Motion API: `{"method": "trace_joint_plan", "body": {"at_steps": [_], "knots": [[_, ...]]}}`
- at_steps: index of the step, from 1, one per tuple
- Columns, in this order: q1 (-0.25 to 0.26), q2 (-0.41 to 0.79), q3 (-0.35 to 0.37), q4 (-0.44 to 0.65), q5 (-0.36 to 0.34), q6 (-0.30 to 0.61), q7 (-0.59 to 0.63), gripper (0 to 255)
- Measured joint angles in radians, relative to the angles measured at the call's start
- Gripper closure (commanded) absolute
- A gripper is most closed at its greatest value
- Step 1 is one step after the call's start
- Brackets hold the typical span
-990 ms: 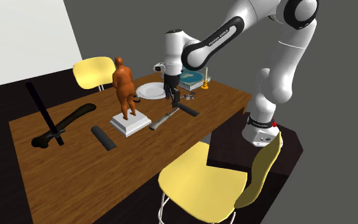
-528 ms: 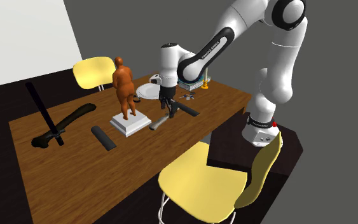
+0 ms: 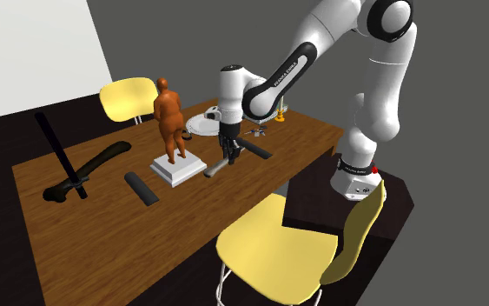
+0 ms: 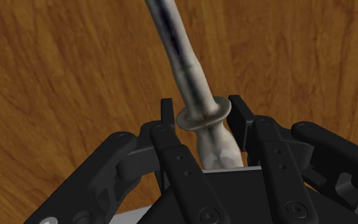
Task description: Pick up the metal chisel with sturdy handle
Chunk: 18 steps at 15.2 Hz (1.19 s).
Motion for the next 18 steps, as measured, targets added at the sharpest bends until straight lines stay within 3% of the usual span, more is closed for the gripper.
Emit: {"method": "trace_joint_plan", "body": {"at_steps": [7, 18], "knots": [[0.000, 0.000, 0.000, 0.000, 0.000, 0.000, 0.000, 255], [-0.001, -0.085, -0.002, 0.050, 0.003, -0.135, 0.001, 255]]}}
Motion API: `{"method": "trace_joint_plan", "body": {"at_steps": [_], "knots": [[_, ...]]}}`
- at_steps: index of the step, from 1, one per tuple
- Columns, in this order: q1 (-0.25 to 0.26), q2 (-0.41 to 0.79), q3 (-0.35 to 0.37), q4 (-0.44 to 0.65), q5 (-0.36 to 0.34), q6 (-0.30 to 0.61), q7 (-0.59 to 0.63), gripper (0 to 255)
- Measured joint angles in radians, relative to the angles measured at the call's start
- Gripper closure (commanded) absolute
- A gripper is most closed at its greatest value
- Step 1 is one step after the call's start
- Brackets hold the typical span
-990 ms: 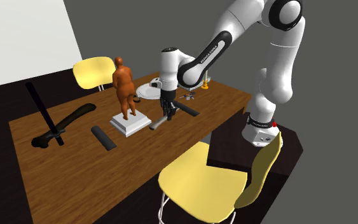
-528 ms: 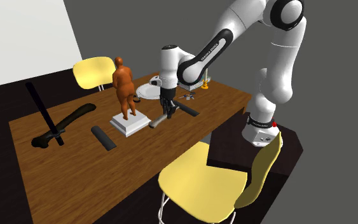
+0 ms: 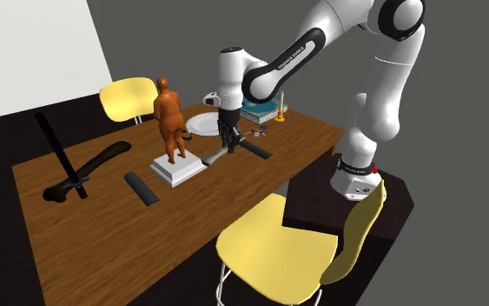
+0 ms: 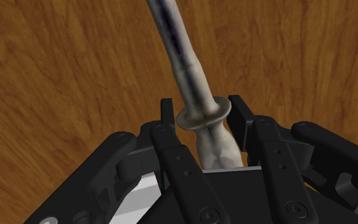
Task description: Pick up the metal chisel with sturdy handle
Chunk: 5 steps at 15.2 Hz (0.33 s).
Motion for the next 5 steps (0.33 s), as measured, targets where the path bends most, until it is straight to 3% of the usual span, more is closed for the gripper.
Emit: {"method": "trace_joint_plan", "body": {"at_steps": [5], "knots": [[-0.001, -0.034, -0.001, 0.031, 0.001, -0.064, 0.000, 255]]}}
